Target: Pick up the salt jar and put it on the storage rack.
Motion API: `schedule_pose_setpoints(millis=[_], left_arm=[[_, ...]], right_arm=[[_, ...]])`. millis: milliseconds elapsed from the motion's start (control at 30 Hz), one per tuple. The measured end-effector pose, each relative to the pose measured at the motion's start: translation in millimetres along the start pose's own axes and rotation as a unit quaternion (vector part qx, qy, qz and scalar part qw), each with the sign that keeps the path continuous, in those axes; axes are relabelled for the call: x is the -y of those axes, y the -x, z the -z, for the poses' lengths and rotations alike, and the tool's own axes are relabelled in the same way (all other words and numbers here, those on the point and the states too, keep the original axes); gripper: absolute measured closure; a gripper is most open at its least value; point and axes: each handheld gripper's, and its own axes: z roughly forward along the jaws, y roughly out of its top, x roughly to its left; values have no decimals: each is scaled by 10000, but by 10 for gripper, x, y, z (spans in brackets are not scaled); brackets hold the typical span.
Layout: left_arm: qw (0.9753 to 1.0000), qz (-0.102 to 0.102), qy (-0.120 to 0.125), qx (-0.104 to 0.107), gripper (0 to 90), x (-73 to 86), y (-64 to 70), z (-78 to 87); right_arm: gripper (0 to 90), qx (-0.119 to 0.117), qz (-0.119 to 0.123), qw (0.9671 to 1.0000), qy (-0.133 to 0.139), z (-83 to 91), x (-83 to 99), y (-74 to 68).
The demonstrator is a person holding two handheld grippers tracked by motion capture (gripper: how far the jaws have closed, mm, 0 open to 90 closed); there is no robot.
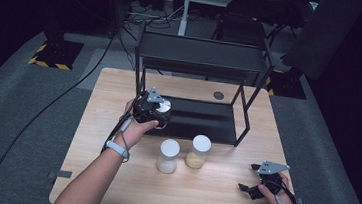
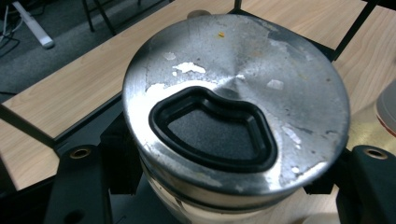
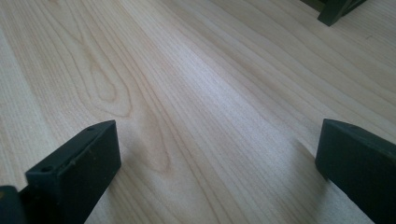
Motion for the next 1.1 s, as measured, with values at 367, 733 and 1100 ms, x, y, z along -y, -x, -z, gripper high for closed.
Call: schedule_pose_setpoints(millis=[367,733,1100], left_arm=[[9999,102,-71,24,304,44,-46,-316],[9997,176,-183,67,305,88,-100,-569],[9992,240,-328,55,305,123,-166,-705]], right_arm=[[0,1,1,10000,-1,0,0,-1],[0,20,-13,10000,0,3,3,-10],[0,21,-14,10000,-2,4,3,-11]])
